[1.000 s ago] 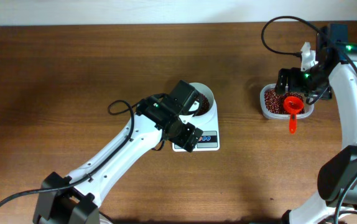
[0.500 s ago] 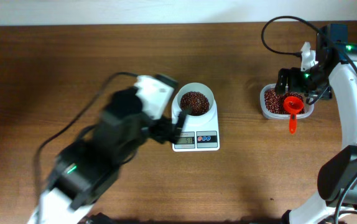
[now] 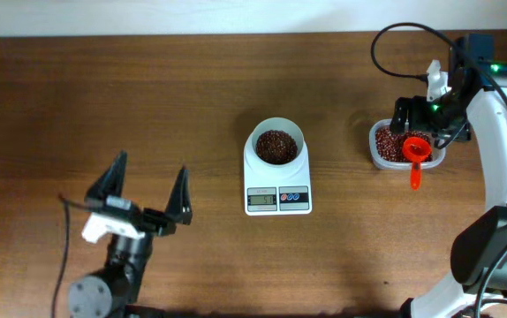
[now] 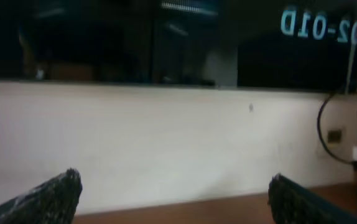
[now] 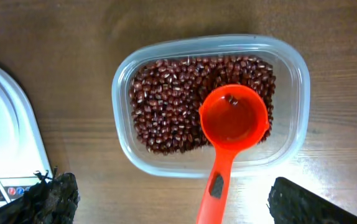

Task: Scoop item into bowl and weigh 50g on scale

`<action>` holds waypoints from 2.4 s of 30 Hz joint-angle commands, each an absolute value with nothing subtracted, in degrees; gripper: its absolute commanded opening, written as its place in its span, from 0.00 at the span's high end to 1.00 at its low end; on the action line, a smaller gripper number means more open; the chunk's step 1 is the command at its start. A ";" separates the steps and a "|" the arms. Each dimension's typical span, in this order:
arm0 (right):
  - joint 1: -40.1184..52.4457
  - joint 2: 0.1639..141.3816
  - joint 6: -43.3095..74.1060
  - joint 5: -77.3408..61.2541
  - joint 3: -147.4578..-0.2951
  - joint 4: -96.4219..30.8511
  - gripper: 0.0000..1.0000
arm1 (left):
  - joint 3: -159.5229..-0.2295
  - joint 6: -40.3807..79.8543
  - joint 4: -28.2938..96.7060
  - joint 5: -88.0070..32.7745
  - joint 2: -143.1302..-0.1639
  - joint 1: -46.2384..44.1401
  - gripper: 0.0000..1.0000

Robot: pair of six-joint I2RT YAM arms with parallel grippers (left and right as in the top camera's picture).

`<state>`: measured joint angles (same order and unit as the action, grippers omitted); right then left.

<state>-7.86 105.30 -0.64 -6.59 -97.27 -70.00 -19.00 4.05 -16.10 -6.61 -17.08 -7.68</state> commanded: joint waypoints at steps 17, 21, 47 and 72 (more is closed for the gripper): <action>-7.90 105.38 -0.86 -6.90 -96.97 -70.00 0.01 | -0.51 2.72 4.75 1.72 -0.45 1.67 0.01; -7.90 105.38 -0.86 -6.90 -96.97 -70.00 0.01 | -0.51 2.72 4.73 1.72 -0.47 1.67 0.01; -7.90 88.14 -4.12 -3.86 -96.97 -67.02 0.01 | -0.51 2.72 4.75 1.74 -0.47 1.67 0.01; -7.90 47.86 -11.60 -15.44 -26.94 -7.35 0.01 | -0.51 2.72 4.75 1.72 -0.45 1.67 0.01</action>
